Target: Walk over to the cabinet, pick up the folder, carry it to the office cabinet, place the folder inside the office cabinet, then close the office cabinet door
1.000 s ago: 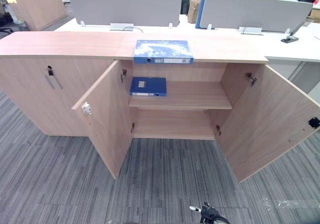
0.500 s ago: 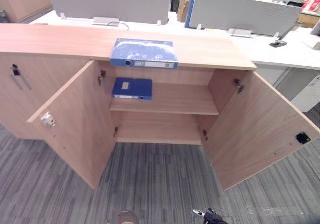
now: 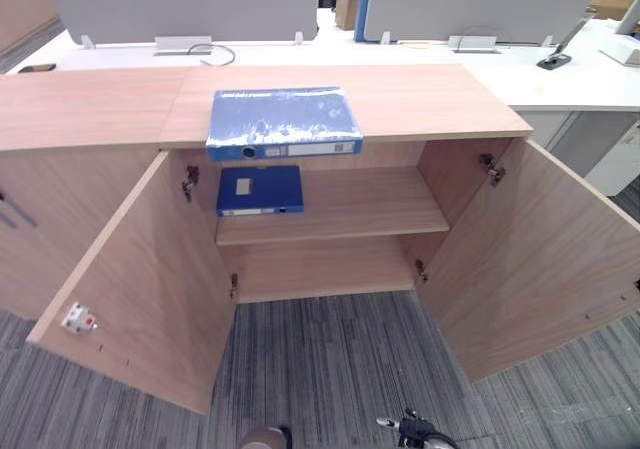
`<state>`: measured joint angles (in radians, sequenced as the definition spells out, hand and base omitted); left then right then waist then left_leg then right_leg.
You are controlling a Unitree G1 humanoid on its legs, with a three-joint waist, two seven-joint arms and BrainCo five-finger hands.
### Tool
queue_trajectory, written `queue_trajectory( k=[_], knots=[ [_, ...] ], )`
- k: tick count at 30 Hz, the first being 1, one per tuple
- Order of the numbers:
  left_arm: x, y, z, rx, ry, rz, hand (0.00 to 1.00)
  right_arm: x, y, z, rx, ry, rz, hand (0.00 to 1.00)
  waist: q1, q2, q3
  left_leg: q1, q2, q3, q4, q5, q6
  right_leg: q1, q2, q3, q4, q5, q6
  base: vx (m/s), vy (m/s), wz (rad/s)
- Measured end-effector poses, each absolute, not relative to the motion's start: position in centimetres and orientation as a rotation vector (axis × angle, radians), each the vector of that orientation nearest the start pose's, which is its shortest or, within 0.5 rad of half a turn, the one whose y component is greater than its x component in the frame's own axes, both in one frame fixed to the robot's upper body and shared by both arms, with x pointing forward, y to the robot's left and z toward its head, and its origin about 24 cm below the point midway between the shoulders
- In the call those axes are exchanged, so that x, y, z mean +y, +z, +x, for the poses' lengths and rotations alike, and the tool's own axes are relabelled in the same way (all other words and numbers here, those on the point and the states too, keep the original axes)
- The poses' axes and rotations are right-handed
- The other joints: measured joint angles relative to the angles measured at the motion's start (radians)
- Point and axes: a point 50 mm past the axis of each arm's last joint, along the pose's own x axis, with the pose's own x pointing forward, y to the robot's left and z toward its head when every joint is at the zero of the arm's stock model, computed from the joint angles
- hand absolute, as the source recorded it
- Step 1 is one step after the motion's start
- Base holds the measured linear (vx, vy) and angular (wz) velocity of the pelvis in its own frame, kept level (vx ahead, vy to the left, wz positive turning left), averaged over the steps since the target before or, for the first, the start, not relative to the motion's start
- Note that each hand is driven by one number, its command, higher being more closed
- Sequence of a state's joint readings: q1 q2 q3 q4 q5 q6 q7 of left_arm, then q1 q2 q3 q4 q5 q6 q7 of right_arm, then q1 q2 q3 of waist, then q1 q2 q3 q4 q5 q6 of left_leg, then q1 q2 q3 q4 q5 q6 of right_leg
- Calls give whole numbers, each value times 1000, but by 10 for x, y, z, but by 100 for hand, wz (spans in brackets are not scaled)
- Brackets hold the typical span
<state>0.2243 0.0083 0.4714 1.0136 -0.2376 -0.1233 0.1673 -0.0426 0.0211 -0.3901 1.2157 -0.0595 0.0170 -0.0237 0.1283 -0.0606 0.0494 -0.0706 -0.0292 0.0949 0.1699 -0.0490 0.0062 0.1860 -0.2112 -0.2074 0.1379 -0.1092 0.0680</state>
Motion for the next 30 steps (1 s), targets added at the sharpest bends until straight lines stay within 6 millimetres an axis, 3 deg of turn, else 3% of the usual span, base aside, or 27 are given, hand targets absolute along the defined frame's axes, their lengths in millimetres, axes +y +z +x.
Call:
queue_trajectory(
  k=[5,7,8,10,11,13,15,17,18,19,20,21,24,27,30],
  knots=[
    [229,-161,32,1049,828,-289,0,-180,-171,90,1212,-312,174,0,-2,5,-12,35,-23,-3,-87,41,10,-17,-19,-2,17,12,1,100,11,0],
    [222,-162,31,1054,834,-317,0,-186,-170,88,1211,-318,155,0,0,41,-13,66,-17,-13,-96,31,22,-118,-39,26,249,12,1,73,98,-13],
    [220,-162,32,1048,840,-326,0,-188,-170,89,1199,-318,148,0,0,44,-11,76,-18,-14,-98,26,27,-157,-52,38,343,16,-5,45,126,1],
    [218,-162,34,1040,845,-342,0,-192,-167,92,1169,-303,111,0,-10,53,-4,112,-31,-24,-94,8,44,-250,-97,62,576,64,-84,26,105,15],
    [217,-162,36,1030,861,-360,0,-193,-166,93,1156,-295,101,0,-12,54,-4,136,-31,-25,-84,-12,52,-296,-109,69,689,40,-102,12,106,3],
    [215,-162,35,1028,888,-388,0,-191,-165,97,1139,-271,90,0,-18,54,-1,162,-21,-28,-62,-57,60,-351,-94,51,747,-16,-90,-10,87,-4],
    [214,-163,35,1027,905,-410,0,-191,-164,99,1125,-283,104,0,-32,54,-1,181,-8,-45,-49,-83,60,-403,-31,11,672,-69,-39,28,-18,11],
    [213,-163,38,1019,908,-419,0,-192,-164,96,1130,-290,109,0,-40,53,0,180,-4,-75,-42,-94,57,-386,18,-18,520,-71,-32,91,-113,60],
    [213,-163,38,1013,920,-431,0,-193,-166,89,1148,-305,117,0,-53,45,2,181,-19,-110,-40,-101,44,-352,50,-31,352,-35,-76,149,-159,86],
    [214,-162,39,1003,929,-435,0,-192,-167,85,1154,-318,136,0,-55,25,6,187,-41,-122,-39,-109,37,-335,46,-42,287,-18,-86,165,-179,65],
    [212,-163,39,1014,923,-437,0,-194,-166,85,1153,-331,141,0,-47,33,3,190,-42,-129,-36,-118,33,-319,40,-53,275,-41,-62,196,-208,38],
    [212,-164,36,1027,926,-441,0,-198,-165,87,1146,-339,129,0,-52,65,-1,176,-12,-148,-6,-147,10,-299,71,-79,248,-55,-65,224,-259,25],
    [213,-164,32,1032,944,-448,0,-196,-165,90,1141,-337,140,0,-45,64,1,165,49,-155,53,-193,-29,-272,133,-105,209,-79,-84,179,-188,10],
    [210,-165,35,1037,924,-455,0,-195,-166,88,1134,-397,203,0,-46,66,0,106,104,-171,211,-265,-58,-211,190,-156,156,-96,-96,331,-213,28],
    [211,-164,43,1008,943,-483,0,-195,-166,88,1133,-404,204,0,-42,68,10,-9,109,-154,520,-245,-85,-146,197,-171,126,-99,-102,229,-54,15]
  ],
)
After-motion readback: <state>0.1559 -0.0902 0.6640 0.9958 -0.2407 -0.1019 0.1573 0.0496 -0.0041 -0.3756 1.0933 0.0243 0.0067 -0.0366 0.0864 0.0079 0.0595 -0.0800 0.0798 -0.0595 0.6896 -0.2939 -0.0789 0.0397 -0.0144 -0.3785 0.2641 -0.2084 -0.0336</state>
